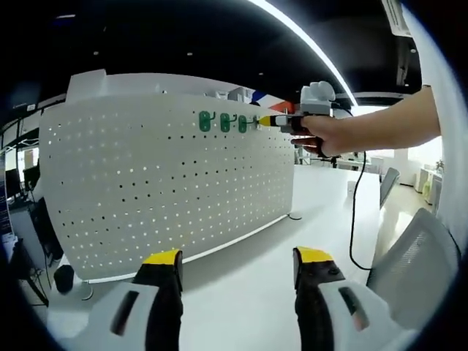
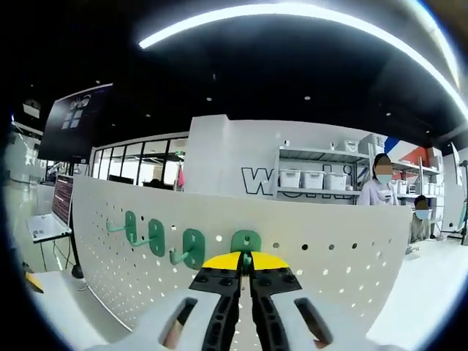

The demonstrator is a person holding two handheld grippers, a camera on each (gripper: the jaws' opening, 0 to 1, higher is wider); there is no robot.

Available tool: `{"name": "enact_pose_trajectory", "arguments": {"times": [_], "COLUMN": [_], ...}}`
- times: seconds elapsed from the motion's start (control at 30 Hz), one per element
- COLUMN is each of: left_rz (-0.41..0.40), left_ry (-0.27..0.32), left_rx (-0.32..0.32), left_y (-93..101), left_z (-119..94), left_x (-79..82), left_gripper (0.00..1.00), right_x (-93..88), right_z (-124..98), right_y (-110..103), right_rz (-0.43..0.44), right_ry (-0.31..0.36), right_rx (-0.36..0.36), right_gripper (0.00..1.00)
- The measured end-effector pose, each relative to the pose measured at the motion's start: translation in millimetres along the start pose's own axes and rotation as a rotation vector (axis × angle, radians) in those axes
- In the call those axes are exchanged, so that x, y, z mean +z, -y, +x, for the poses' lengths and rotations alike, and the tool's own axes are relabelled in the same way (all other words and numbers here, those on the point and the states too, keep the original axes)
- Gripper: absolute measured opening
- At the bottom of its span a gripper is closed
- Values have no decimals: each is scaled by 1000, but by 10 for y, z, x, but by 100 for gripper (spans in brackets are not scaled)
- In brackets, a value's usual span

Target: Insert the hook assembly into the mounting plate slot until the hook locks in place.

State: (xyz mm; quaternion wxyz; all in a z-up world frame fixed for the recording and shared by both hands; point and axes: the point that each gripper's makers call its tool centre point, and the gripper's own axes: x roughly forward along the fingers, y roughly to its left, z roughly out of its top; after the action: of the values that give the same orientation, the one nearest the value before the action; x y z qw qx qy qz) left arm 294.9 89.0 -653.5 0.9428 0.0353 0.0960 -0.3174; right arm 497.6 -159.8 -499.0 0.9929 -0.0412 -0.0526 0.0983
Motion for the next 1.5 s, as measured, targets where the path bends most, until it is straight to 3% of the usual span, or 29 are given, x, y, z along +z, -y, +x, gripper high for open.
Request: {"name": "enact_pose_trajectory", "arguments": {"times": [0.27, 0.57, 0.93, 1.3, 1.5], "left_rz": [-4, -6, -21, -22, -20], "left_ry": [-2, -6, -8, -12, -13], "left_rx": [6, 3, 11, 6, 1], "left_y": [-18, -2, -4, 27, 35], "left_z": [-2, -17, -62, -48, -37], "left_x": [-5, -40, -104, -127, -129], "left_gripper": [60, 59, 58, 60, 60], "right_x": [-25, -59, -71, -165, -159], "right_z": [22, 55, 42, -64, -58], "right_y": [-17, -35, -34, -85, -109], "right_rz": [6, -12, -31, -4, 5], "right_ry": [-8, -59, -75, -87, -87], "right_rx": [-14, -97, -77, -29, -18], "right_gripper": [2, 2, 4, 29, 33]}}
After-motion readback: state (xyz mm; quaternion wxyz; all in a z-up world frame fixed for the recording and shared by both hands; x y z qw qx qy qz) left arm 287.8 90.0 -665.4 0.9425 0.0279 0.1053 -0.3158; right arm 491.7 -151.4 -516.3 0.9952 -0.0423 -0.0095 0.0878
